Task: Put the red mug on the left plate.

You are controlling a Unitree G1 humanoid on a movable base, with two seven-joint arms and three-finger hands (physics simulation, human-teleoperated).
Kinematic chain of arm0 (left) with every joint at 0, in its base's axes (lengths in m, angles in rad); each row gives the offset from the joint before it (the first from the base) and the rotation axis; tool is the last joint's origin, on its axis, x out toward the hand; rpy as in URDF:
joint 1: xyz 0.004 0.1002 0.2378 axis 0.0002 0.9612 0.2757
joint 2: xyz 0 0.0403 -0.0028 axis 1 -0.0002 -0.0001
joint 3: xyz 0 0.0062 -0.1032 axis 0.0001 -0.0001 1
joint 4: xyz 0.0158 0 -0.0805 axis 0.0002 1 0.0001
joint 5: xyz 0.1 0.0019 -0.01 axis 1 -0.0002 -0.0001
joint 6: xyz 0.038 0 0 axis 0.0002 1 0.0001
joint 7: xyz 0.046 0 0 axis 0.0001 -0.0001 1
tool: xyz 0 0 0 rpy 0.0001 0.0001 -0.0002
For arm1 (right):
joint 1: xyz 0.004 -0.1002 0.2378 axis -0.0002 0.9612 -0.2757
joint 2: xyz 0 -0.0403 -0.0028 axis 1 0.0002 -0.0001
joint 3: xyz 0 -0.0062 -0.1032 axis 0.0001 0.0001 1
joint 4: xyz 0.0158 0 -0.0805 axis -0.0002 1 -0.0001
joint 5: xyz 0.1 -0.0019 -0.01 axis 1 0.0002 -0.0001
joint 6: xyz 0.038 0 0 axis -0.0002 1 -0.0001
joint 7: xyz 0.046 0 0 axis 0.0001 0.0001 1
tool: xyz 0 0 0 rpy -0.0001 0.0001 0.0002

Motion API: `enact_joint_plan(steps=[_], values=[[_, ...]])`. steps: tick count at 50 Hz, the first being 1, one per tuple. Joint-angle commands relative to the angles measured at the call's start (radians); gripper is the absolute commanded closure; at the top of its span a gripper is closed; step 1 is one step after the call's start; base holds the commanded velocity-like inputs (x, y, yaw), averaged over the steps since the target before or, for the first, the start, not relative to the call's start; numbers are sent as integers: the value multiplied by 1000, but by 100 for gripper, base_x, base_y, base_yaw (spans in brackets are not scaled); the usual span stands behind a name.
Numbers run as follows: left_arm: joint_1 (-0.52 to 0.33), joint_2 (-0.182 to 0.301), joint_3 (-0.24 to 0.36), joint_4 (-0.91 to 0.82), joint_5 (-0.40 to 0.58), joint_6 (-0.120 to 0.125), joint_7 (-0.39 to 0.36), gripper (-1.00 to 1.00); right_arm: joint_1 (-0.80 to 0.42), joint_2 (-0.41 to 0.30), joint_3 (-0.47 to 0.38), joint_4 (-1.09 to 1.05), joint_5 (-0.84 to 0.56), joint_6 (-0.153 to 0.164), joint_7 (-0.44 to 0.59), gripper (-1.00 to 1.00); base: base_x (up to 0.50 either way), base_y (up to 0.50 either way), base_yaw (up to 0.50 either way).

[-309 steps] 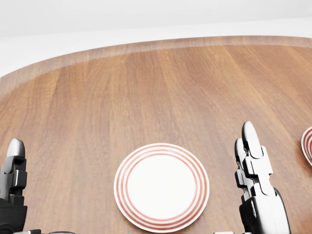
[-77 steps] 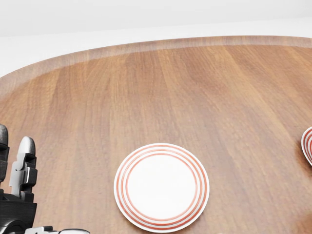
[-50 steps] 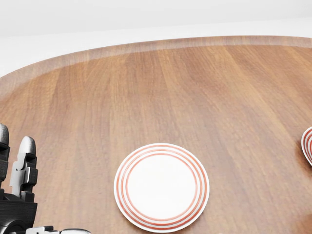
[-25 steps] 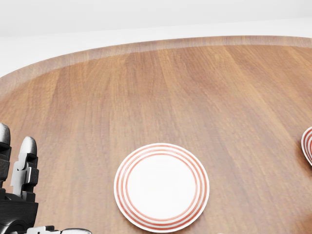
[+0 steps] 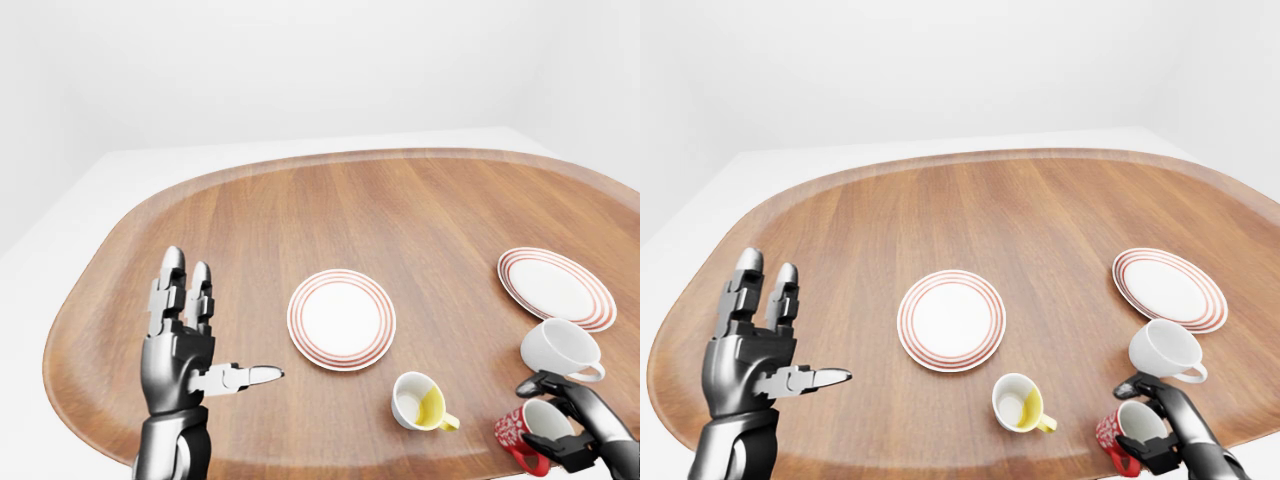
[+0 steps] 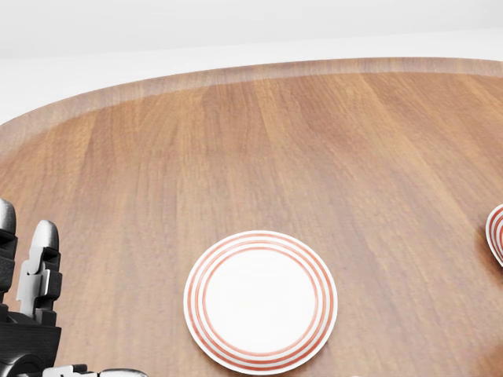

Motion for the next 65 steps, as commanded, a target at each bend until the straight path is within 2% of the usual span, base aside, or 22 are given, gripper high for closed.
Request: enact_joint_plan(steps=[1,8,12,14,15,18,21,22,23,26,29,32,34,39,45,49,50,51,54,58,65], values=[[0,-1,-1,0,1,0,0,-100,8,0,2,25,-15,-7,-40,100,0,0,0],[-1,-1,2,1,-2,0,-1,-100,12,2,1,18,-15,-3,-34,100,0,0,0],[-1,-1,3,1,-3,0,-2,-100,13,12,-15,-56,-31,33,-8,100,0,0,0],[0,-1,3,0,-5,0,-3,-100,0,14,-26,-123,-49,67,9,100,0,0,0],[0,-1,2,1,-4,0,-3,-100,-23,8,-26,-179,-67,95,30,100,0,0,0],[2,-1,0,0,-2,0,-3,-100,-73,-6,-8,-247,-102,95,69,100,0,0,0],[0,0,2,0,-4,0,-2,-100,-205,-65,92,-289,-181,95,120,100,0,0,0],[0,0,2,0,-4,0,-2,-100,-207,-69,98,-289,-179,95,119,100,0,0,0],[-1,0,4,0,-5,0,-2,-100,-276,-101,158,-263,-219,95,132,100,0,0,0],[0,-1,6,-1,-8,0,-4,-100,-402,-154,268,-191,-274,95,140,100,0,0,0],[-3,-1,11,-1,-11,0,-5,-100,-640,-198,425,-51,-336,95,152,100,0,0,0],[-5,-2,18,4,-17,0,-9,-100,-801,-197,504,83,-357,95,120,100,0,0,0],[-3,-3,23,0,-22,0,-12,-100,-930,-181,559,220,-372,95,75,100,0,0,0],[-7,-8,30,1,-23,0,-15,-100,-1125,-114,633,413,-376,95,24,100,0,0,0],[-3,-9,33,0,-29,0,-21,-100,-1294,-49,671,617,-349,95,-39,100,0,0,0],[-3,-12,29,4,-23,0,-22,-100,-1414,-4,698,846,-345,95,-152,100,0,0,0],[-3,-11,30,4,-24,0,-23,-100,-1435,7,705,890,-342,87,-173,100,0,0,0],[-4,-10,33,4,-28,0,-22,-100,-1463,27,713,948,-340,65,-206,100,0,0,0],[-4,-11,35,4,-30,0,-24,-100,-1500,55,723,1020,-334,43,-238,100,0,0,0],[-6,-11,38,7,-31,0,-26,-100,-1531,85,738,1090,-350,49,-260,100,0,0,0],[-8,-12,39,10,-34,0,-30,-100,-1518,174,753,1158,-392,18,-286,100,0,0,0]])
